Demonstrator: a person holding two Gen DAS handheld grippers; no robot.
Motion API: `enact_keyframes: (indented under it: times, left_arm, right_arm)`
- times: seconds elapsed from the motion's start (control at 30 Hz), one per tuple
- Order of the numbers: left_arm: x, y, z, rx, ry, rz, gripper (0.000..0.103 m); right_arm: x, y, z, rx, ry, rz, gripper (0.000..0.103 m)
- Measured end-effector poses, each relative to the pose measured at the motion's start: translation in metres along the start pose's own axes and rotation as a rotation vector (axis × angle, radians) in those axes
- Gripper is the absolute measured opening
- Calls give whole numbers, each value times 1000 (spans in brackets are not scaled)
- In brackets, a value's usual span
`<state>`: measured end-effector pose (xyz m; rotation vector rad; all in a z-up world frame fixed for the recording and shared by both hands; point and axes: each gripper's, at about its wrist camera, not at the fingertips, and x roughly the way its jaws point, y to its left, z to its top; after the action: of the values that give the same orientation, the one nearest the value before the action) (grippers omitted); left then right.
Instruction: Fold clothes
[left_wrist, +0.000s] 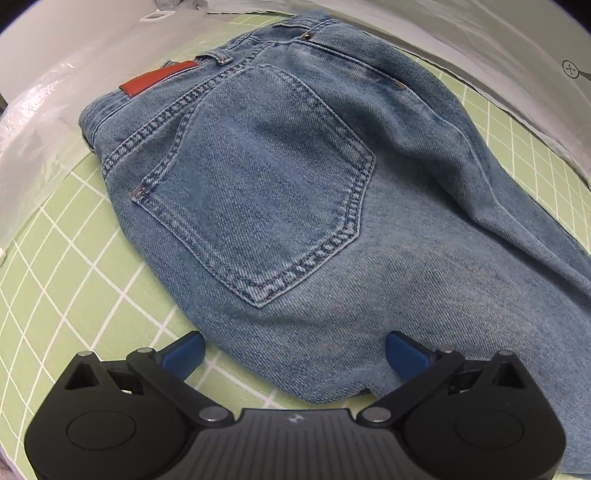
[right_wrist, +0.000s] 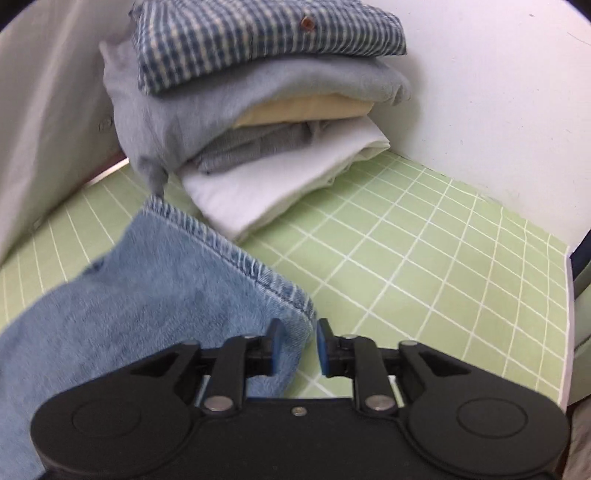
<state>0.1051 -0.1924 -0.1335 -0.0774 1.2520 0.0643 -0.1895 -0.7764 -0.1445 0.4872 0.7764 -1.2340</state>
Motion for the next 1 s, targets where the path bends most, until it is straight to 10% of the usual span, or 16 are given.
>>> enact_keyframes:
  times: [0.13, 0.3, 0.73, 1.0]
  left_arm:
    - [-9, 8, 4, 17, -24, 28, 103]
    - [-40, 40, 18, 35, -139, 56, 103]
    - [-59, 160, 65, -120, -206, 57, 103]
    - [-31, 211, 103, -180, -172, -71, 102]
  right_arm:
    - [-22, 18, -19, -59, -49, 16, 84]
    - [-47, 66, -42, -166, -42, 132, 97]
    - [-170, 229, -87, -416, -68, 469, 102]
    - [-247, 367, -146, -473, -34, 630, 102]
